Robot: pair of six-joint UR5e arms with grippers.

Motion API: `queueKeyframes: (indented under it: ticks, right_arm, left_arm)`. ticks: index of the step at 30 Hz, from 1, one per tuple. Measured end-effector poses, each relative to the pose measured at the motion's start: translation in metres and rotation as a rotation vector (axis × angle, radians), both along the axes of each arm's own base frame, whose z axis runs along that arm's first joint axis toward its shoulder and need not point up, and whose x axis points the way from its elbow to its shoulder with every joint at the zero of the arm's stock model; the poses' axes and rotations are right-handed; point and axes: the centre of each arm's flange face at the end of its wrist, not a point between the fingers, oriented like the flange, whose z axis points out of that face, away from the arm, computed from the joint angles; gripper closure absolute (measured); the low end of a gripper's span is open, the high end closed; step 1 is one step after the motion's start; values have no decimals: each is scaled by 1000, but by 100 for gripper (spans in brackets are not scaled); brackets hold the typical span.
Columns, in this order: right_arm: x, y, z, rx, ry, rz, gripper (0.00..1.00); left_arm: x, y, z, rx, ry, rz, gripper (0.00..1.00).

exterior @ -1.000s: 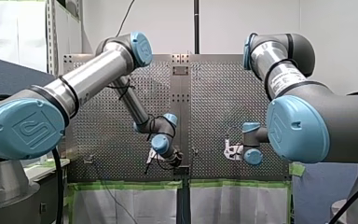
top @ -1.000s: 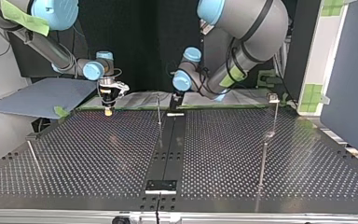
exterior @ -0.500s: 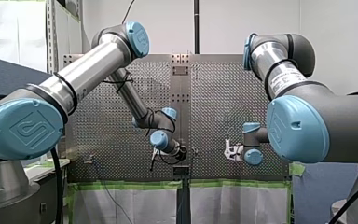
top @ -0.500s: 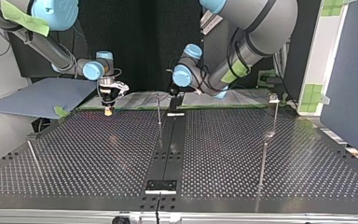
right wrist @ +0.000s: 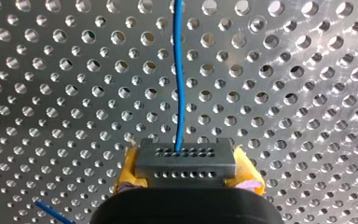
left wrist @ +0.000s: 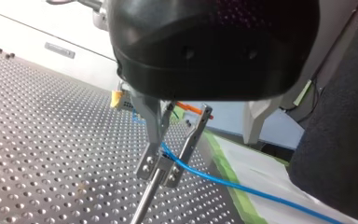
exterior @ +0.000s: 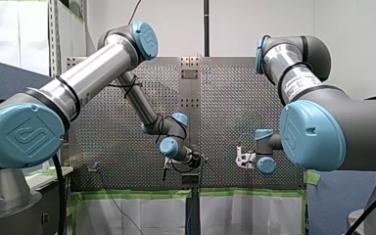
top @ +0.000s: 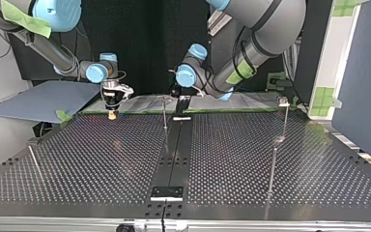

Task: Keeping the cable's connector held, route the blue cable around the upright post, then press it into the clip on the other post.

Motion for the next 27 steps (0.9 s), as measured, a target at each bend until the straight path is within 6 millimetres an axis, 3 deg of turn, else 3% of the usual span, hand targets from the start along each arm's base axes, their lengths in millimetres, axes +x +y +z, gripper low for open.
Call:
queueKeyframes:
  ticks: [7,27]
  right_arm:
    - [0,0,-1,2,-3,0,100]
    - [0,1,-3,6,-4,2,100]
  left_arm:
    - [1,-3,1,-20,-12,7,10]
    - [1,-3,2,-22,-17,16,10]
